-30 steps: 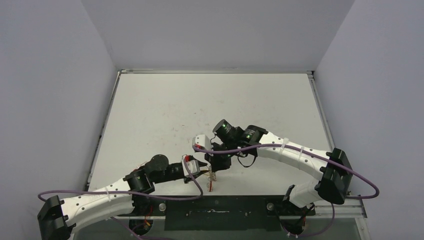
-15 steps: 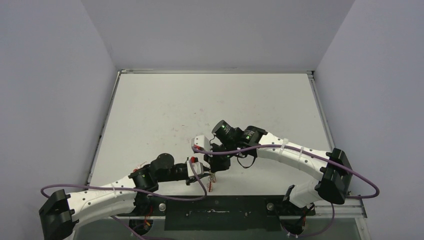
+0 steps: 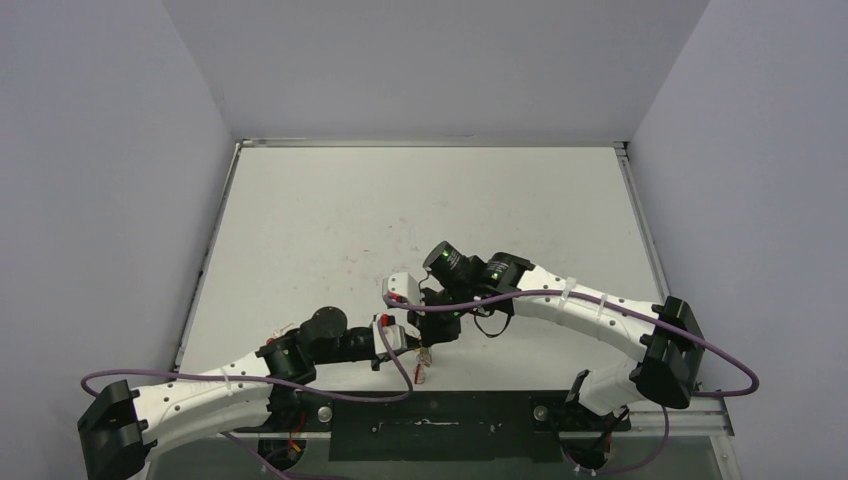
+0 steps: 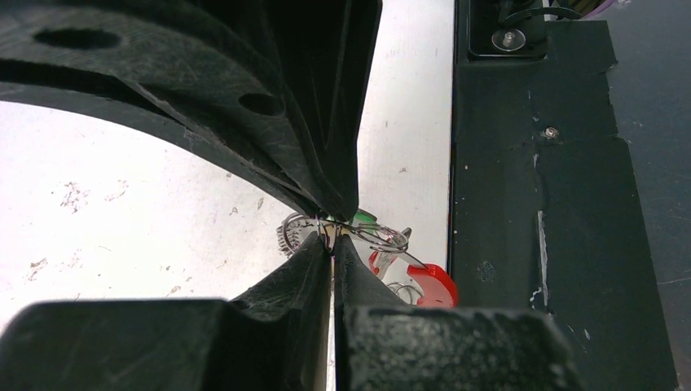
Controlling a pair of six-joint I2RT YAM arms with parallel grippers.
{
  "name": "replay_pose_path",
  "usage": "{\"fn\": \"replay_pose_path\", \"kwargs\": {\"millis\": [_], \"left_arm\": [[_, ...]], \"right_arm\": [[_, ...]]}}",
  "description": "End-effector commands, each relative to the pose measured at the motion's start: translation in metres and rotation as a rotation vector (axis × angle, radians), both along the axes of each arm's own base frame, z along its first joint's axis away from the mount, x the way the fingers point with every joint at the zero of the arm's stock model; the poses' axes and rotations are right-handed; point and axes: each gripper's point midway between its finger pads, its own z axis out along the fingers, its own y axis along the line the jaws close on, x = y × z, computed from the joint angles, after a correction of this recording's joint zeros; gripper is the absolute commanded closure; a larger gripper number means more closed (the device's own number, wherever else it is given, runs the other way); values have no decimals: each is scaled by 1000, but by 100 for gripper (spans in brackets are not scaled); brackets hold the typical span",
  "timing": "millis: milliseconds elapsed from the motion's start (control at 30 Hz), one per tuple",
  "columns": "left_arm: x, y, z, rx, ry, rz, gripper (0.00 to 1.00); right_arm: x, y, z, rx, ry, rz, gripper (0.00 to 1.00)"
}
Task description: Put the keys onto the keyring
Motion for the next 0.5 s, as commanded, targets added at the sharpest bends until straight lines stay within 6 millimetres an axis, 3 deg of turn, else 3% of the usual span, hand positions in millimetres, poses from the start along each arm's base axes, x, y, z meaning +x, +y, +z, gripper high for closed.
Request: {"fn": "replay_pose_path", "kwargs": {"millis": [0, 67, 100, 267, 467], "left_arm": [[0, -11, 38, -83, -73, -37, 100], [2, -10, 39, -88, -77, -23, 100], [4, -9, 39, -96, -77, -10, 100], [9, -5, 43, -171, -77, 44, 100], [9, -2, 51, -256, -93, 64, 100]], "right_arm": [[5, 17, 15, 59, -20, 11, 100], [6, 18, 17, 67, -30, 6, 93], [8, 19, 18, 76, -40, -3, 83], [22, 20, 32, 163, -109, -63, 49], [26, 9, 45, 319, -140, -35, 49]]}}
